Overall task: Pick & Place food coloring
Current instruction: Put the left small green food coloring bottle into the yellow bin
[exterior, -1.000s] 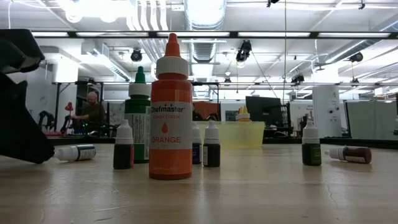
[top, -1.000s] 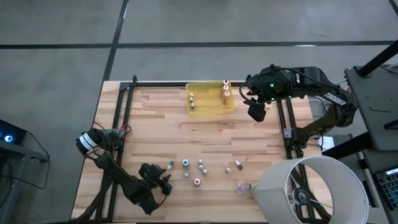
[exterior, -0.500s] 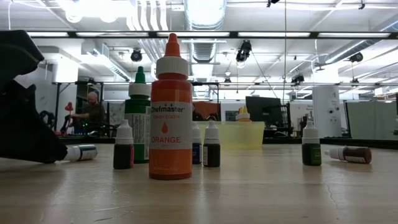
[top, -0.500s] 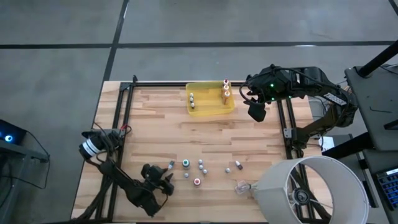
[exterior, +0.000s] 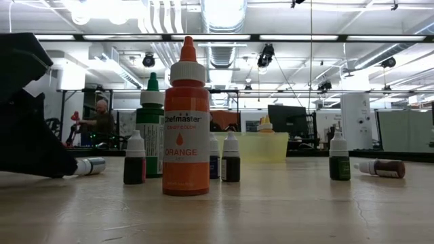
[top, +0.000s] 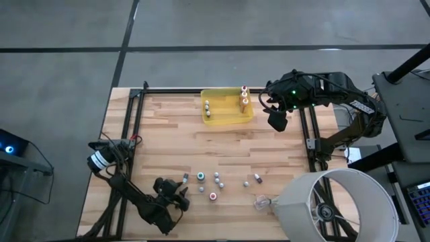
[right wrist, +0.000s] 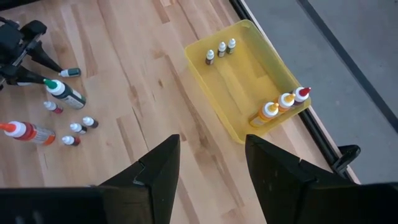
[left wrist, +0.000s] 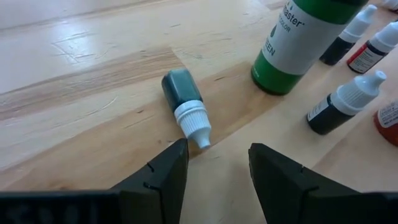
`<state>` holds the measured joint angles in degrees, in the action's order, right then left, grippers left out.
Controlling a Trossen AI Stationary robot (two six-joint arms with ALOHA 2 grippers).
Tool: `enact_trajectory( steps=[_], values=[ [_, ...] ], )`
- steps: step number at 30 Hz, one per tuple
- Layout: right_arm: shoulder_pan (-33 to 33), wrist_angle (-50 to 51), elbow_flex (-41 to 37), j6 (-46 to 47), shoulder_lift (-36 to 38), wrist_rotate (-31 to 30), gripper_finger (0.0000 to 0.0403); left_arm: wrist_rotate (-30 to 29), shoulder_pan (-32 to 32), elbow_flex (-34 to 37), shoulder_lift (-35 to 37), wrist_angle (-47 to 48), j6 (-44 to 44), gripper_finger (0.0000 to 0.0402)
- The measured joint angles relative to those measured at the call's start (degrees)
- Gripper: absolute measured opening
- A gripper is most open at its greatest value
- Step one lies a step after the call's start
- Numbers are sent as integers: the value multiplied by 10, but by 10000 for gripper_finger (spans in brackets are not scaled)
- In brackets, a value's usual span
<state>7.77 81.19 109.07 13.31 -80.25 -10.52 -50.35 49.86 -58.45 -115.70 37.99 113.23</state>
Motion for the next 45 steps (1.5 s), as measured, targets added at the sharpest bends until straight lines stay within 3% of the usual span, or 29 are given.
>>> enact_trajectory(
  steps=[45],
  values=[
    [0,0,0,-2,0,-1,173,39,-40,-23,5,118,20,153]
  ],
)
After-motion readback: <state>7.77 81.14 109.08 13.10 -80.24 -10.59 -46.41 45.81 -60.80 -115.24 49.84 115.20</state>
